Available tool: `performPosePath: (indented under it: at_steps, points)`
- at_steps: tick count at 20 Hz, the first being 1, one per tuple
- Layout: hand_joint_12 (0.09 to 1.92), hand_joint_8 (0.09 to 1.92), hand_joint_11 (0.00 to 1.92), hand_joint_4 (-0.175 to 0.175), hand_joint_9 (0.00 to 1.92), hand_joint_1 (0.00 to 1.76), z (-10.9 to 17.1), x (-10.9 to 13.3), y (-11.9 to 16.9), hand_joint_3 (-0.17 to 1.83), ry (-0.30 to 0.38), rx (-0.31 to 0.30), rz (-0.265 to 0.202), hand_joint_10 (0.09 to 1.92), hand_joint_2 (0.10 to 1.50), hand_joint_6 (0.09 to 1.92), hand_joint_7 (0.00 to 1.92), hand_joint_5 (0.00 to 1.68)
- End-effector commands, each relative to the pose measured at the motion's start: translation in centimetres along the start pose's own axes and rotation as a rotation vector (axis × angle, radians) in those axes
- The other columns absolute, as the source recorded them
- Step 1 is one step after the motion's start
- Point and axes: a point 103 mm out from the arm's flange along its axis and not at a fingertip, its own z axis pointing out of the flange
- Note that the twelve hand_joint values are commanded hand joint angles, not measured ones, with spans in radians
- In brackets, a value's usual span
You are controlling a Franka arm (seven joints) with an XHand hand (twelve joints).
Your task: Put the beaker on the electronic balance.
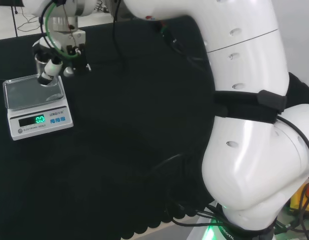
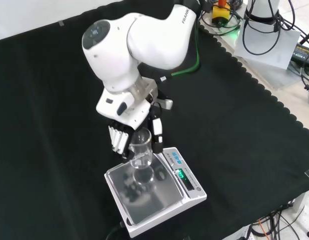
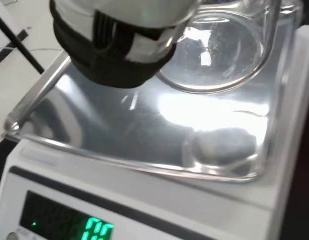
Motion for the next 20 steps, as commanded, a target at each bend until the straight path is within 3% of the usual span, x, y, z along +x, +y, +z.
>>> performPosePath:
  at_steps: [1,8,10,11,13,15,18,20]
  points:
    - [1.06,1.60,1.11,-0.091,1.04,1.36,2.1,2.7,0.7,0.87,-0.002,0.044,-0.042,1.33,0.77,1.50,0.74,0.76]
    - [1.06,1.59,1.11,-0.091,1.05,1.36,3.5,2.9,1.4,0.85,-0.017,0.082,-0.051,1.32,0.78,1.50,0.74,0.76]
    - [1.06,1.54,1.12,-0.016,1.03,1.23,3.6,2.7,1.4,0.75,-0.019,0.087,-0.053,1.31,0.86,1.47,0.79,0.76]
    - [1.05,1.52,1.12,0.004,1.03,1.20,3.6,2.6,1.5,0.70,-0.021,0.088,-0.053,1.30,0.89,1.46,0.80,0.76]
    - [1.05,1.50,1.14,-0.110,1.01,1.13,3.5,2.3,1.1,0.64,-0.023,0.089,-0.052,1.28,0.91,1.43,0.75,0.79]
    - [1.05,1.49,1.16,-0.160,0.99,1.11,3.3,2.2,1.2,0.60,-0.025,0.096,-0.055,1.26,0.93,1.41,0.72,0.79]
    - [1.15,1.39,1.01,-0.078,0.94,1.14,3.1,2.2,1.3,0.91,-0.033,0.100,-0.063,1.16,0.67,1.37,0.68,0.52]
    - [1.24,1.25,0.82,-0.031,0.86,1.11,2.9,2.2,1.3,1.00,-0.035,0.100,-0.063,1.04,0.54,1.17,0.63,0.33]
